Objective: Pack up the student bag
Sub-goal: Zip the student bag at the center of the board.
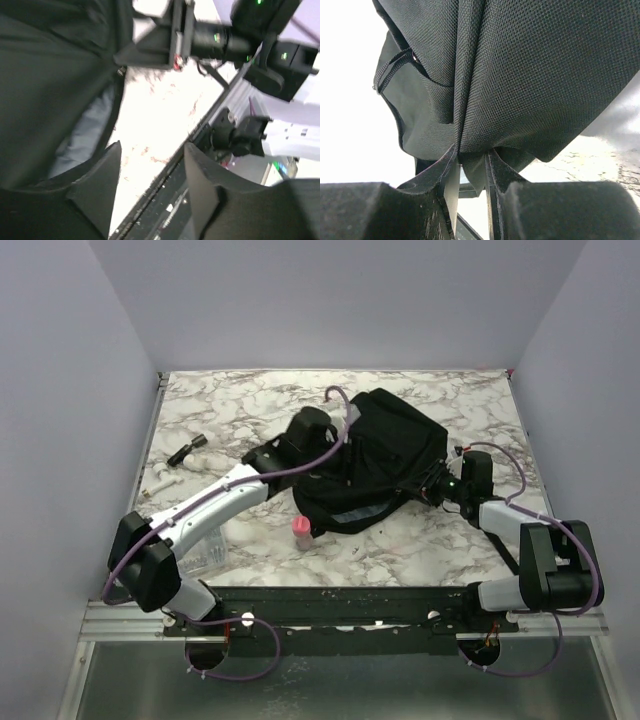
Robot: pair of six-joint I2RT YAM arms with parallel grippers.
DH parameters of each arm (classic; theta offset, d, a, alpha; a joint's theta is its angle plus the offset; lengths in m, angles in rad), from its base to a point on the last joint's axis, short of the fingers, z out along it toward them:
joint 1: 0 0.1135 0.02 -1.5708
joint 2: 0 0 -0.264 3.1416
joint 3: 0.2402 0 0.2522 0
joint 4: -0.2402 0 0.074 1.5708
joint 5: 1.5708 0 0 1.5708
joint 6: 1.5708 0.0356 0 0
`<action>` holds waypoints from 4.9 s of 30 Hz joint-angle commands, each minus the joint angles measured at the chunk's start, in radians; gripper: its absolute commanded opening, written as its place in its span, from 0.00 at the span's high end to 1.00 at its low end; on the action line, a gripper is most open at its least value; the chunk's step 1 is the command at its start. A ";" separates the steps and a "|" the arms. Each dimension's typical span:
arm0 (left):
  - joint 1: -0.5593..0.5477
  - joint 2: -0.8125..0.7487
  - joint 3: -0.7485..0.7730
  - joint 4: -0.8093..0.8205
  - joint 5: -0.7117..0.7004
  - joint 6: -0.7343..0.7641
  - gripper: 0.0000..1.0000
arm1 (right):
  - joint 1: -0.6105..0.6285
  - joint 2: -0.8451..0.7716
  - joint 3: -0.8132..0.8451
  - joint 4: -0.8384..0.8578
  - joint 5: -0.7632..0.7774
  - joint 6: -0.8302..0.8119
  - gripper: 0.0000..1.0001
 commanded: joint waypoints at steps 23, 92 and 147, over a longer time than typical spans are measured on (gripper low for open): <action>-0.214 0.418 0.115 0.117 -0.185 -0.032 0.69 | -0.001 -0.084 0.002 -0.011 -0.061 -0.017 0.88; -0.198 0.452 0.166 0.047 0.106 -0.077 1.00 | 0.005 -0.261 -0.060 -0.182 0.027 -0.023 0.46; -0.144 0.391 0.127 0.051 0.226 -0.106 1.00 | -0.022 0.071 0.411 -0.463 0.282 -0.327 0.78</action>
